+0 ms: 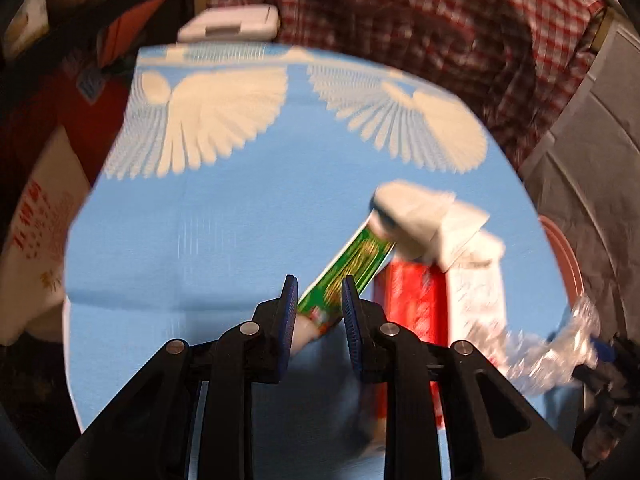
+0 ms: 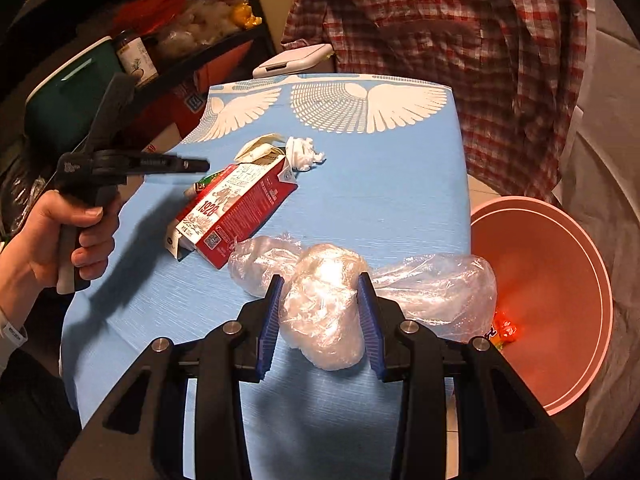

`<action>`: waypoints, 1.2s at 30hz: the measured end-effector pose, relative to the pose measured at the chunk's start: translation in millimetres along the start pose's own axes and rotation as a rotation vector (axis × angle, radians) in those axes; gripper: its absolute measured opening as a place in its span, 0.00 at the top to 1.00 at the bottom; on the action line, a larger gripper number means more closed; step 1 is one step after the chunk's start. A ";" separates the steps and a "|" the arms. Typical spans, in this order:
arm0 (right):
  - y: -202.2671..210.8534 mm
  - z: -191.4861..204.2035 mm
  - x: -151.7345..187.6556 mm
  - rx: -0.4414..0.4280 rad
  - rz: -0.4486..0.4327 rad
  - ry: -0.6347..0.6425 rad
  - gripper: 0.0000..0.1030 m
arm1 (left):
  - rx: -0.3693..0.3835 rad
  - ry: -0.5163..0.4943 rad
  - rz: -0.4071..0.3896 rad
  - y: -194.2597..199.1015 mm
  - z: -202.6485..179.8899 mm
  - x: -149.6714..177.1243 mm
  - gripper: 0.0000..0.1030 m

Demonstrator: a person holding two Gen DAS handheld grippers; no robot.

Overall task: Collect trash
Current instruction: 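Grasp the green toothpaste tube with the left gripper while the right gripper holds the plastic bag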

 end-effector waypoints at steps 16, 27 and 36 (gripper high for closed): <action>-1.8 5.3 -1.9 -0.010 0.004 -0.003 0.63 | -0.059 -0.109 0.047 -13.4 -10.7 13.6 0.75; 20.4 6.9 -6.6 0.001 -0.073 -0.029 0.64 | -0.055 -0.039 -0.015 16.5 1.6 19.6 0.75; 42.0 -0.1 -8.2 0.024 -0.138 -0.062 0.64 | -0.038 0.016 -0.104 54.5 -5.5 26.8 0.75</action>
Point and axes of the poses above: each gripper's, at about its wrist camera, not at the fingertips, and y roughly against the way its jaws point, z to its left, x to its underside, the point moved 2 cm from there along -y, roughly the way its jaws point, and after that the axes turned 8 degrees about z, right-handed, at the moved point
